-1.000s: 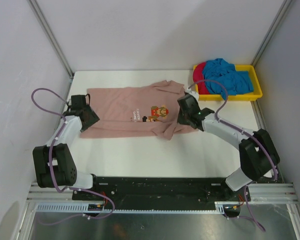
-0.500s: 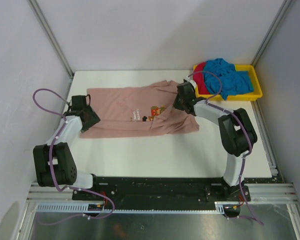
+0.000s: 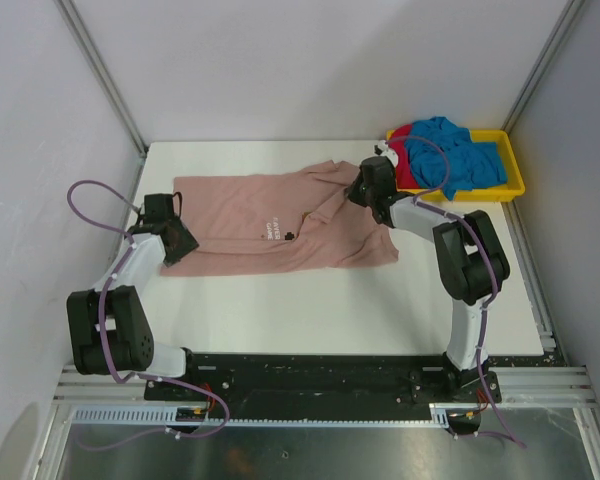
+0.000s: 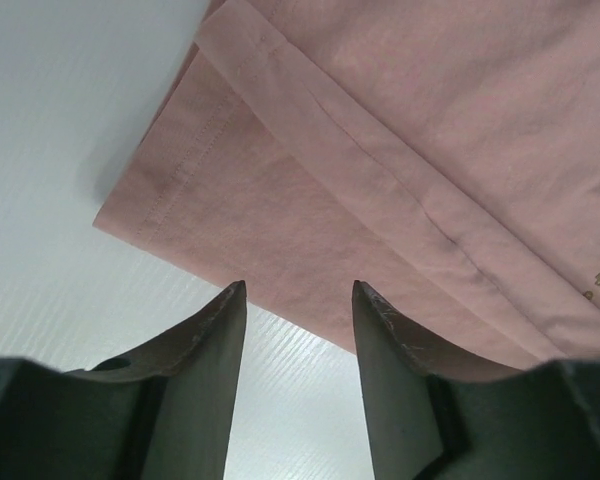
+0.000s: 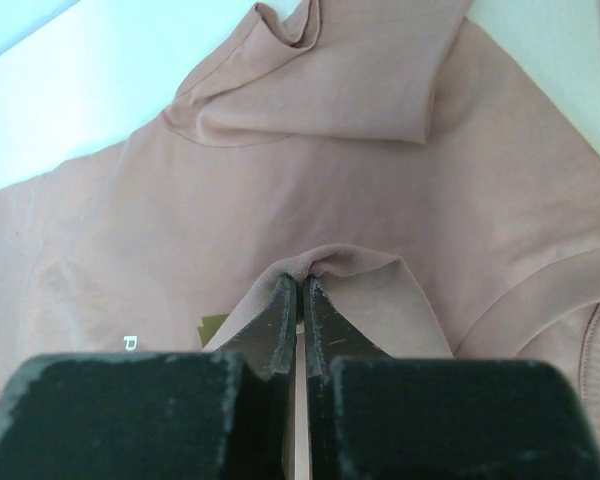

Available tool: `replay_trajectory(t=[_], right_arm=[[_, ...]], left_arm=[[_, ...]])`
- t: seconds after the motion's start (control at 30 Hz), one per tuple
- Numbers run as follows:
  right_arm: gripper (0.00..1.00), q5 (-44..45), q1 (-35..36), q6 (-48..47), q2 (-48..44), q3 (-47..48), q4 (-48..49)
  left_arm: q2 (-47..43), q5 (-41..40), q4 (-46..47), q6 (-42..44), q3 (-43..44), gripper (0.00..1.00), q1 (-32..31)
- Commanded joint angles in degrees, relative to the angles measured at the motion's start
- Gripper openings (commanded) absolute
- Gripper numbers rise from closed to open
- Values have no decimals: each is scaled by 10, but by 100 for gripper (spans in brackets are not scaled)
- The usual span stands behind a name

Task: Fold and stack the t-shirts
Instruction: Fold the flattened tshirt in 1/3 of the way

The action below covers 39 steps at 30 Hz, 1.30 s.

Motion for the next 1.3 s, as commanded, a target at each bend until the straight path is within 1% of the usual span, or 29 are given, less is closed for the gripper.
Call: replay_trajectory(t=[0.0, 0.23, 0.4, 0.5, 0.6, 0.67, 0.73, 0.8, 0.87, 0.93, 1.1, 1.17, 1.27], right_arm=[[0, -8, -13, 20, 11, 24, 52], [0, -12, -20, 29, 15, 23, 48], [1, -22, -24, 30, 14, 23, 43], [5, -25, -25, 25, 9, 23, 30], [12, -28, -25, 16, -1, 23, 13], [20, -33, -27, 11, -10, 23, 1], [32, -43, -29, 6, -19, 23, -14], [41, -47, -31, 2, -31, 23, -34], [47, -49, -33, -2, -46, 24, -61], [49, -49, -33, -6, -63, 23, -91], [49, -43, -32, -15, -114, 19, -188], [49, -40, -33, -11, -141, -4, -218], [48, -32, -41, -3, -195, -65, -237]], left_arm=[[-3, 3, 6, -1, -1, 49, -3], [37, 1, 6, -16, 12, 37, -2], [84, -9, 7, -24, 43, 34, -1], [118, -8, 7, -32, 76, 35, 1], [148, -6, 8, -40, 109, 37, 2], [168, -7, 9, -43, 130, 39, 3], [188, -10, 9, -47, 148, 41, 5], [211, -11, 9, -50, 163, 42, 7], [234, -14, 8, -51, 177, 42, 8], [253, -17, 9, -52, 188, 42, 9], [282, -23, 9, -42, 221, 43, 12], [284, -22, 8, -34, 237, 44, 14], [266, -16, 8, -26, 248, 44, 15]])
